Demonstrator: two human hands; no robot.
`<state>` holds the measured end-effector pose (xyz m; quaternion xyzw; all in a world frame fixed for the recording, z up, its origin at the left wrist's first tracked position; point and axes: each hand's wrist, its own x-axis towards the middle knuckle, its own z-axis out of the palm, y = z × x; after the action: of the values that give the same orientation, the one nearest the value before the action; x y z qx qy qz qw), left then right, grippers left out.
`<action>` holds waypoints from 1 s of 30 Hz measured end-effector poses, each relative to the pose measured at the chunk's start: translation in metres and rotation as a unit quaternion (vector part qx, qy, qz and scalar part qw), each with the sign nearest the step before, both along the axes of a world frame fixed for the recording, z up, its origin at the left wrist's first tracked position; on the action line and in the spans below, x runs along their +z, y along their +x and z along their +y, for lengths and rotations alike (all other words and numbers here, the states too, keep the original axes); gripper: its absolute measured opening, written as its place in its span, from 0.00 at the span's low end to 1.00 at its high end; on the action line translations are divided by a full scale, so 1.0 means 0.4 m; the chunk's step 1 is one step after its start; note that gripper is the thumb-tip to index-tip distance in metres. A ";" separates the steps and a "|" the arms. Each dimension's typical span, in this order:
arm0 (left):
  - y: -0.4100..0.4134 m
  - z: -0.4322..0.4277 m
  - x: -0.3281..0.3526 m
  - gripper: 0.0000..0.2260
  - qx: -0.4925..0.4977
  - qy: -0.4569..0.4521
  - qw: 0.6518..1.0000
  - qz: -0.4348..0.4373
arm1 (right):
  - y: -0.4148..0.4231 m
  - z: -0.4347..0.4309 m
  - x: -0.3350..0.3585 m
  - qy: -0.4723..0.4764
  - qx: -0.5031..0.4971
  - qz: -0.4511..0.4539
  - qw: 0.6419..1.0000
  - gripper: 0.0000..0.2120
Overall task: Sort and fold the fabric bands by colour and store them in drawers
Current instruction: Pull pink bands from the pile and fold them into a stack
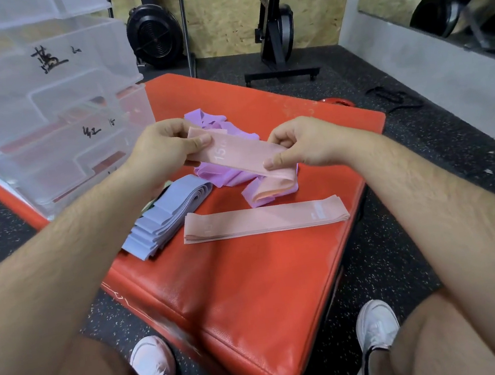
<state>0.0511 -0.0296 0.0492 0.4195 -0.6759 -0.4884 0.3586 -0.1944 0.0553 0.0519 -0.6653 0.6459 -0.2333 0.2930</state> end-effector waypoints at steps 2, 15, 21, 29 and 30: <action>0.012 -0.001 -0.009 0.03 0.007 0.016 1.000 -0.014 | -0.023 0.013 -0.005 0.016 -0.010 0.026 0.999 0.07; 0.071 0.022 -0.100 0.03 0.041 -0.057 0.974 -0.216 | -0.171 0.130 -0.042 0.121 -0.075 0.101 0.985 0.10; 0.071 0.049 -0.143 0.04 0.024 -0.147 0.932 -0.331 | -0.197 0.158 -0.082 0.133 -0.104 0.028 0.985 0.14; 0.073 0.081 -0.183 0.09 -0.036 -0.275 0.896 -0.346 | -0.191 0.172 -0.132 0.132 -0.120 0.008 0.984 0.16; 0.070 0.085 -0.186 0.10 -0.048 -0.287 0.892 -0.346 | -0.189 0.171 -0.137 0.130 -0.121 0.014 0.984 0.15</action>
<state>0.0791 0.0042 -0.0252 0.4081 -0.8871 -0.1138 0.1833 -0.2700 0.1237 -0.0029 -0.5417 0.7503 -0.1718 0.3378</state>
